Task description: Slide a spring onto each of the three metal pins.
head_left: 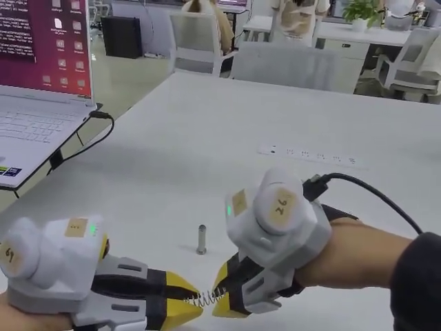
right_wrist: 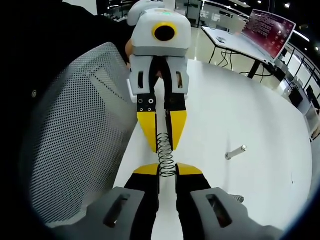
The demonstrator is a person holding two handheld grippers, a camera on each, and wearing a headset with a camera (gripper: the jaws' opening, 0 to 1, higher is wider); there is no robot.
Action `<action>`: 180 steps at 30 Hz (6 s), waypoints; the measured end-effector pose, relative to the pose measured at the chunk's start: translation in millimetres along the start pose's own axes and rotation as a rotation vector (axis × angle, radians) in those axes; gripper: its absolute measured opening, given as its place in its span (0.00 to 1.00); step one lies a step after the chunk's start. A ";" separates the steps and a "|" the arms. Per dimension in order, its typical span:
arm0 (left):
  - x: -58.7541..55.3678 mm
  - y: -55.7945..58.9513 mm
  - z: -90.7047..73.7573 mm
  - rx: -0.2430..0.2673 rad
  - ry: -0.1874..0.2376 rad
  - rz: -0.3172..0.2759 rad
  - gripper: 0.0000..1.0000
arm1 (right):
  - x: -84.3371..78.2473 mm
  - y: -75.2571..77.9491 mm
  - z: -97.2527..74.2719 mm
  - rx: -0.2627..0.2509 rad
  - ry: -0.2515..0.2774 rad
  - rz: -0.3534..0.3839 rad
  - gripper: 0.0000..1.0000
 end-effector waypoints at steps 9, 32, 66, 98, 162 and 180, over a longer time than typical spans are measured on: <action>-0.3 -0.2 0.6 -0.002 -0.002 0.005 0.02 | 6.7 -2.2 -7.9 -0.008 0.022 0.007 0.09; 1.6 -0.2 2.6 0.000 -0.002 0.026 0.02 | 20.9 -5.3 -13.6 -0.011 0.021 -0.017 0.08; -3.6 -5.6 0.5 0.033 -0.004 0.018 0.08 | 36.2 -0.9 -10.8 -0.004 -0.029 -0.067 0.08; -19.3 -20.6 -8.3 0.178 -0.014 -0.041 0.51 | 21.6 10.5 -25.8 -0.055 -0.071 -0.037 0.08; -23.8 -23.9 -12.8 0.271 -0.006 -0.064 0.74 | 48.6 113.1 -25.6 -0.138 -0.237 -0.068 0.09; -24.1 -27.9 -15.5 0.285 0.012 -0.059 0.73 | 47.6 118.6 -2.1 -0.098 -0.297 -0.069 0.09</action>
Point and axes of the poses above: the centre of the closed fingertips' face, and the gripper's own axes: z roughly forward along the fingers, y roughly to its right, x roughly out of its top, the point moved 7 cm from there along -z, roughly backward along the fingers, and after that the axes turned 4 degrees about z, right-handed, at the moved point
